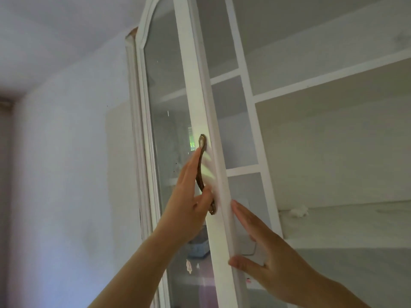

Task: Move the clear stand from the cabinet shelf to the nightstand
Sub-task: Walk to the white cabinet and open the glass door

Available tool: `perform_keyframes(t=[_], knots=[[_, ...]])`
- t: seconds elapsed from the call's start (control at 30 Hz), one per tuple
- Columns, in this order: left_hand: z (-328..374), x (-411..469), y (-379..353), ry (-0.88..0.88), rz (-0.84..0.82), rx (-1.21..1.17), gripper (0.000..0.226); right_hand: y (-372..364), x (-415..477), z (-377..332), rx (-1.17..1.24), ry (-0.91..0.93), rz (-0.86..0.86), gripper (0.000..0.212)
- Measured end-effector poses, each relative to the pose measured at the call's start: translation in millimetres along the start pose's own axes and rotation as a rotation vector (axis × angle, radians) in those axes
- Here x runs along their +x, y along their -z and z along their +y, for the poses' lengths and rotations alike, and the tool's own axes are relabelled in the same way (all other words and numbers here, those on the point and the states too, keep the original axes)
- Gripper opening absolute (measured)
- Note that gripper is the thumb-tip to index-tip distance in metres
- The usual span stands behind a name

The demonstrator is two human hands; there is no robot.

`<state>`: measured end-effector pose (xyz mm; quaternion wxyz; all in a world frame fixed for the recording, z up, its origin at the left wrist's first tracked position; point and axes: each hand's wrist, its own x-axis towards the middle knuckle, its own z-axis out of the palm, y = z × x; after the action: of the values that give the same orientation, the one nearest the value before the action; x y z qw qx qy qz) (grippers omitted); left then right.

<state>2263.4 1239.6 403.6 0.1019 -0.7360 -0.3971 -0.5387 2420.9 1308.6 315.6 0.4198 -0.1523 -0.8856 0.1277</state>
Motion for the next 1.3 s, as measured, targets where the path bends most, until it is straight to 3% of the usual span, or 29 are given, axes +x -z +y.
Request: perform_keyframes(t=[0.37, 0.73, 0.93, 1.3], knots=[[-5, -2, -4, -0.033, 0.034, 0.118, 0.062, 6, 10, 9, 0.051, 0.073, -0.057, 0.090], [-18, -9, 19, -0.075, 0.028, 0.109, 0.064, -8, 6, -16, -0.014, -0.012, -0.011, 0.087], [-23, -25, 60, -0.138, 0.006, 0.046, 0.064, -40, 5, -64, -0.004, -0.050, 0.040, 0.082], [-42, -68, 160, -0.153, -0.049, -0.282, 0.061, -138, 16, -160, 0.143, -0.087, 0.190, 0.070]])
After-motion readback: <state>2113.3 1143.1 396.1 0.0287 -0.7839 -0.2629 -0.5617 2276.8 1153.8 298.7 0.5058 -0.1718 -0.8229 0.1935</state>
